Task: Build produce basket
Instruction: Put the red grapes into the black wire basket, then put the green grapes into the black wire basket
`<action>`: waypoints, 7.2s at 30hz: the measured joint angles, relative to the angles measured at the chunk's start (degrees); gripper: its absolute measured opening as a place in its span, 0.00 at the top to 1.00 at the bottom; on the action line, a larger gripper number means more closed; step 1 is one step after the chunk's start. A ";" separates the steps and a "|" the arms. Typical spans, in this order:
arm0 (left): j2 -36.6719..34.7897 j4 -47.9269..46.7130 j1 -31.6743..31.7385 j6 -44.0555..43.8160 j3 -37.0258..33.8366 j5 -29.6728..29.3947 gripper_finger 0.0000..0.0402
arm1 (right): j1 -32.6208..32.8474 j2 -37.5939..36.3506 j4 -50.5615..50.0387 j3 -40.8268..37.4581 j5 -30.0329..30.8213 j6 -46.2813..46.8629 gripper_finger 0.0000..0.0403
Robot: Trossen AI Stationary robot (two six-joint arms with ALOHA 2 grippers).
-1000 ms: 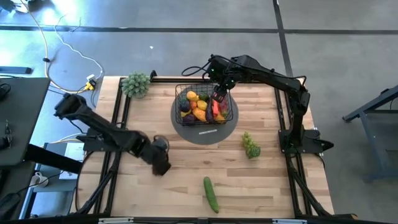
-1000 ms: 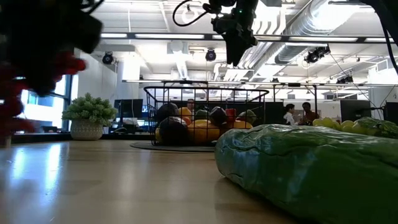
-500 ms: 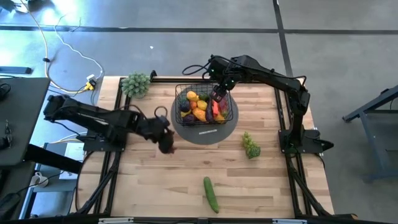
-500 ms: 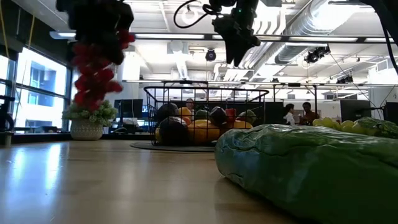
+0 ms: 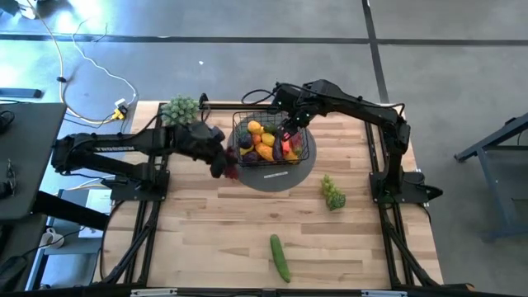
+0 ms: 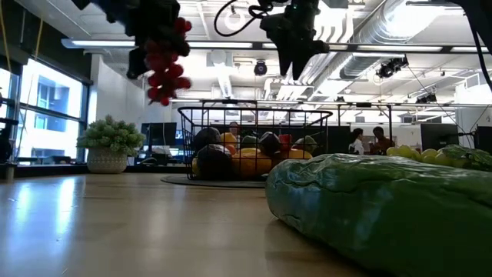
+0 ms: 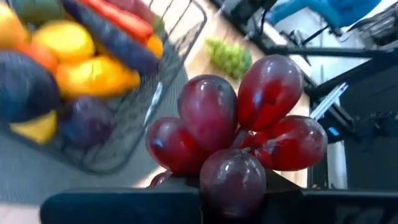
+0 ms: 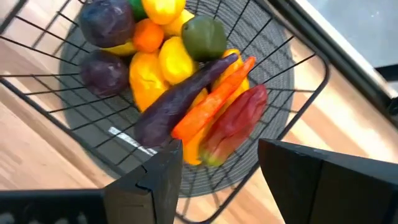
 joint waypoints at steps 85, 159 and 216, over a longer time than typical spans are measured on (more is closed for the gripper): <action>17.66 18.95 20.42 9.69 7.05 -6.71 0.60 | 8.60 0.00 -9.23 -0.01 -2.14 11.05 0.53; 17.55 -8.55 9.24 24.10 26.53 -20.66 0.57 | 23.41 -27.78 36.96 -76.99 -15.23 37.46 0.37; 17.55 -25.18 27.85 40.56 26.49 -29.86 0.57 | 11.85 -28.19 66.98 -50.41 -0.30 26.05 0.93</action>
